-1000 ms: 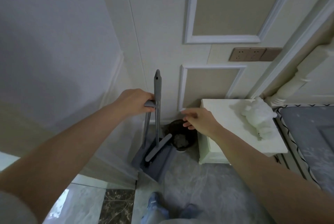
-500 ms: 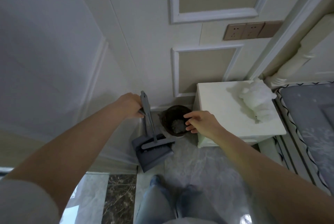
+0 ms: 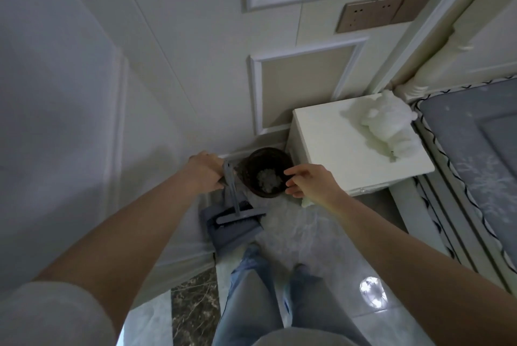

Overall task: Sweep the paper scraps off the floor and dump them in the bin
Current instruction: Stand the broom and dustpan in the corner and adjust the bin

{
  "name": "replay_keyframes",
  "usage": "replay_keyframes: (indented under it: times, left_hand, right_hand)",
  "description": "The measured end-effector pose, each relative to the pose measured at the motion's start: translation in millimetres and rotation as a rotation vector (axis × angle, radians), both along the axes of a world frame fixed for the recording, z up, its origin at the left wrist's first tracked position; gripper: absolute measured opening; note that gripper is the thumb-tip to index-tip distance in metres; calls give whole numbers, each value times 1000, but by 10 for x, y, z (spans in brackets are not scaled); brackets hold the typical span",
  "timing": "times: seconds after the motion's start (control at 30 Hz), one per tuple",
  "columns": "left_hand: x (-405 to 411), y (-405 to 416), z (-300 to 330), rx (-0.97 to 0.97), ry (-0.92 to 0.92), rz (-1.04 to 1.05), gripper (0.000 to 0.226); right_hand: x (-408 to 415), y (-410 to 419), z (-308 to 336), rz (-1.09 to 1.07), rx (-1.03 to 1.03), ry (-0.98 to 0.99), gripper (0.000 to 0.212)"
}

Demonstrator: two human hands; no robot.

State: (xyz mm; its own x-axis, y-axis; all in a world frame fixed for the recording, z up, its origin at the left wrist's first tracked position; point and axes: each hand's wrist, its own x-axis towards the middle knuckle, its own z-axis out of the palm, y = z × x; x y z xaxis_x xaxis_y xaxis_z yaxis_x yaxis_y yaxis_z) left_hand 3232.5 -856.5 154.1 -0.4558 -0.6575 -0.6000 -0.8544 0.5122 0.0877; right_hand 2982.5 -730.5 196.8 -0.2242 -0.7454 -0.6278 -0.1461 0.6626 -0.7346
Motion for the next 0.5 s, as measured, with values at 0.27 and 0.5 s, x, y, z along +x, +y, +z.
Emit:
replay_keyframes:
  times: [0.27,0.5]
  left_hand:
    - [177,-478,-327,-88,42,-189,19]
    - [348,-1022,-686,-95,-51,-437,27]
  right_hand:
    - [407,-356,-232,-134,77,9,30]
    - [702,-489,-680,-147,187,-3,34]
